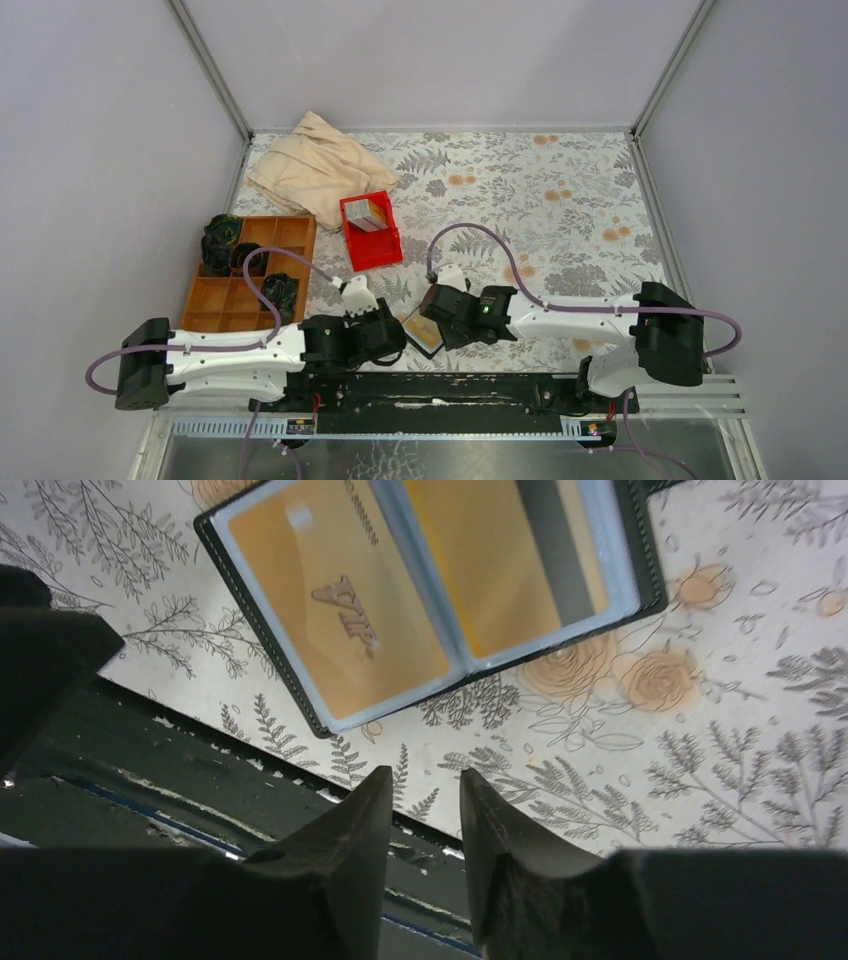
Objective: Put the credit cards into the card holder
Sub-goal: Adjust the card holder at the center of the board.
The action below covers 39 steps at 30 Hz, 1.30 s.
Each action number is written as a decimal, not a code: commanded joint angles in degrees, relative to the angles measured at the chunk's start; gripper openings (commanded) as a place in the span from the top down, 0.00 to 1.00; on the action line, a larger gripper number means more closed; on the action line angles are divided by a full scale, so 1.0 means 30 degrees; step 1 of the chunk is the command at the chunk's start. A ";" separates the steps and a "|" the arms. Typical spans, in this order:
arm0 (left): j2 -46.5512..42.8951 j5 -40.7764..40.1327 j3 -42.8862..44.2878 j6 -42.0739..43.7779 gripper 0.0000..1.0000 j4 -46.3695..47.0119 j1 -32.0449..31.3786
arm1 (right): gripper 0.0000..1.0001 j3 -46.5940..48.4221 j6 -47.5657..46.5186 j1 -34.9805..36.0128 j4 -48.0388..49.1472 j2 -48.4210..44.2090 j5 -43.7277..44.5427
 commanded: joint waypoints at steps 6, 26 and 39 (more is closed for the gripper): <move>-0.0336 0.0536 -0.1789 -0.2081 0.64 -0.0004 -0.0108 | 0.73 -0.0741 0.1646 0.0927 0.0616 0.1348 0.0176; 0.2843 0.2002 -0.3501 -0.2858 0.64 0.3687 -0.0066 | 0.80 -0.0280 0.0246 0.0754 0.3783 0.4621 -0.0898; 0.2095 0.2282 -0.4959 -0.1279 0.52 0.5942 0.3358 | 0.80 0.1034 -0.0519 -0.1584 0.4092 0.5818 -0.0898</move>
